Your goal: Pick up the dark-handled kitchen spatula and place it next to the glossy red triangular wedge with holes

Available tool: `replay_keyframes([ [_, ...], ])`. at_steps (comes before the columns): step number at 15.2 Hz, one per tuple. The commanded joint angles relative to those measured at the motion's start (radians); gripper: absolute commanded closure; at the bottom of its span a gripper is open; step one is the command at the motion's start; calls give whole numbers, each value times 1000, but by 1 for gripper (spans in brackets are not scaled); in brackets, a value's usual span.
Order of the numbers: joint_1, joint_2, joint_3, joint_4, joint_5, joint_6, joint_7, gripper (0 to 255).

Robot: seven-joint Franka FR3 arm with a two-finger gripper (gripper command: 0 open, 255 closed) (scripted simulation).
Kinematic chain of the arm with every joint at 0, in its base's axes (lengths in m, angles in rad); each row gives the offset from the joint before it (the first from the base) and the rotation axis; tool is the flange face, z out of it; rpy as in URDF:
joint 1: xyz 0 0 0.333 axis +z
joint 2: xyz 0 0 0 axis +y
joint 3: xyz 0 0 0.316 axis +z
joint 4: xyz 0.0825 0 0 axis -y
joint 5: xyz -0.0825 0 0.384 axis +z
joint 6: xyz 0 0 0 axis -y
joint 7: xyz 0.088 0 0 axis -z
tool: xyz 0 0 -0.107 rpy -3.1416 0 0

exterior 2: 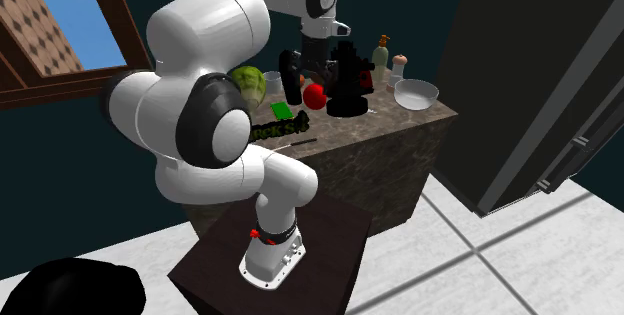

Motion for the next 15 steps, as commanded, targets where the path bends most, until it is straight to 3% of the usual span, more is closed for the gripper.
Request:
replay_keyframes([
  [1,0,0,0,0,0,0,0,0],
  [8,-44,-177,171,-287,114,176,312,0],
  [15,-43,-247,412,-489,289,370,641,0],
])
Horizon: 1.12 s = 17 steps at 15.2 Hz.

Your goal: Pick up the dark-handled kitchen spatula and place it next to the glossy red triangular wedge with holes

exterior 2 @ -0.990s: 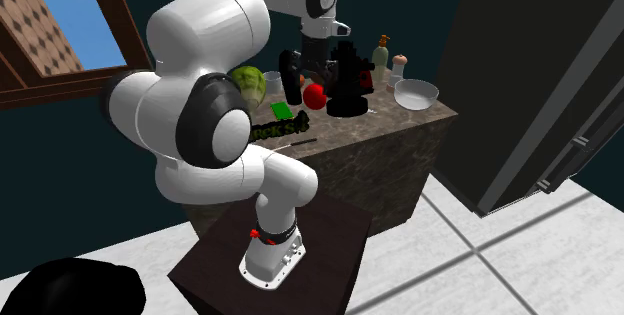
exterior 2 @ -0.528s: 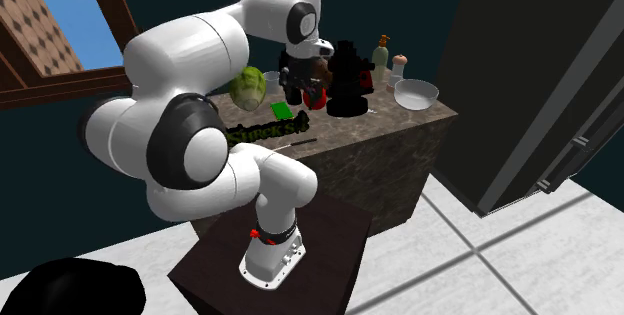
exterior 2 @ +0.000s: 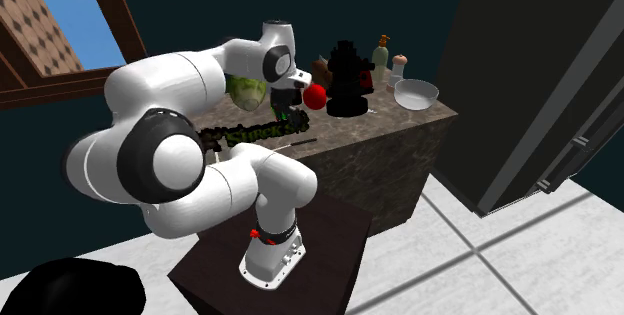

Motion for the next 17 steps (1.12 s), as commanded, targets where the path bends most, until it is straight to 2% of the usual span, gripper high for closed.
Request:
replay_keyframes([
  [1,2,3,79,-42,57,63,103,0],
  [5,2,63,247,-95,169,203,291,0],
  [13,8,146,312,-157,229,345,283,0],
  [17,8,146,312,-157,229,345,283,0],
])
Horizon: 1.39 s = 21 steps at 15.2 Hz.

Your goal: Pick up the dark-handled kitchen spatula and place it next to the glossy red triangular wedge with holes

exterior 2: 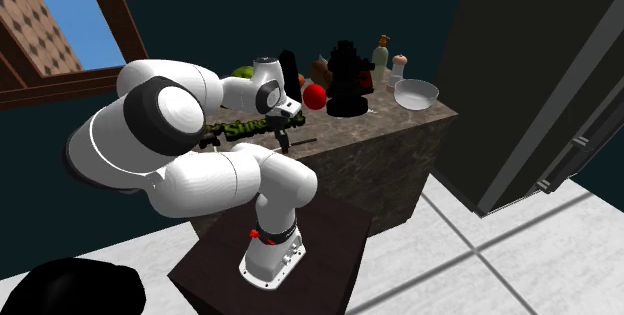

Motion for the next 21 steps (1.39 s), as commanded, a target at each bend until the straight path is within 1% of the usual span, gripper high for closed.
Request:
replay_keyframes([
  [1,-1,2,1,0,0,2,0,0],
  [3,-1,2,1,0,0,2,0,0],
  [4,-1,2,1,0,0,2,0,255],
  [13,-1,2,1,0,0,2,0,255],
  [21,-14,-78,-71,68,-67,-143,2,255],
])
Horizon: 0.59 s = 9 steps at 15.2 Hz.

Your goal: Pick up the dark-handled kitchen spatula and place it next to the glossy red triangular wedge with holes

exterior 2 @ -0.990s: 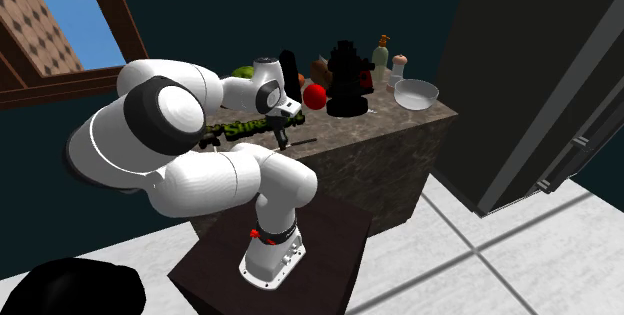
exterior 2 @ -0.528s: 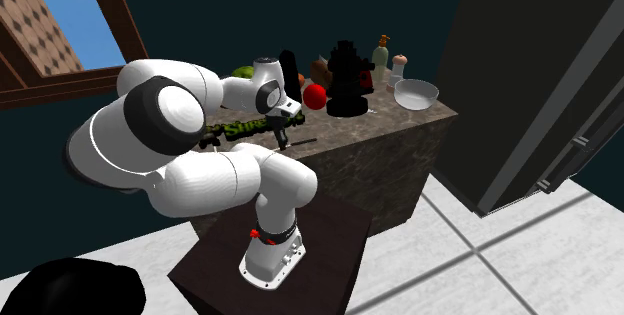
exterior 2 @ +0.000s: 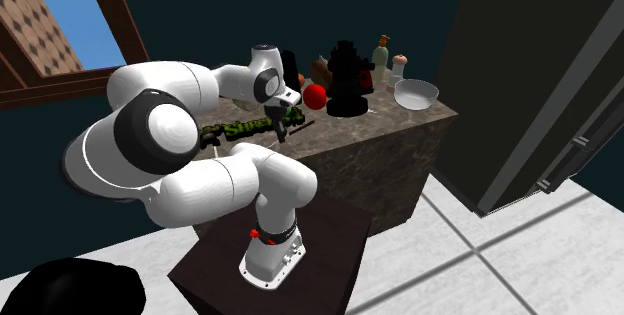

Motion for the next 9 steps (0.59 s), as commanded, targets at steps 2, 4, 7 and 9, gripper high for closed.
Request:
replay_keyframes([
  [2,-8,-19,-24,28,-23,-47,-1,255],
  [4,-12,-31,-39,48,-38,-78,0,255],
  [7,-20,-45,-62,80,-60,-122,0,255],
  [9,-25,-51,-76,103,-73,-151,0,255],
])
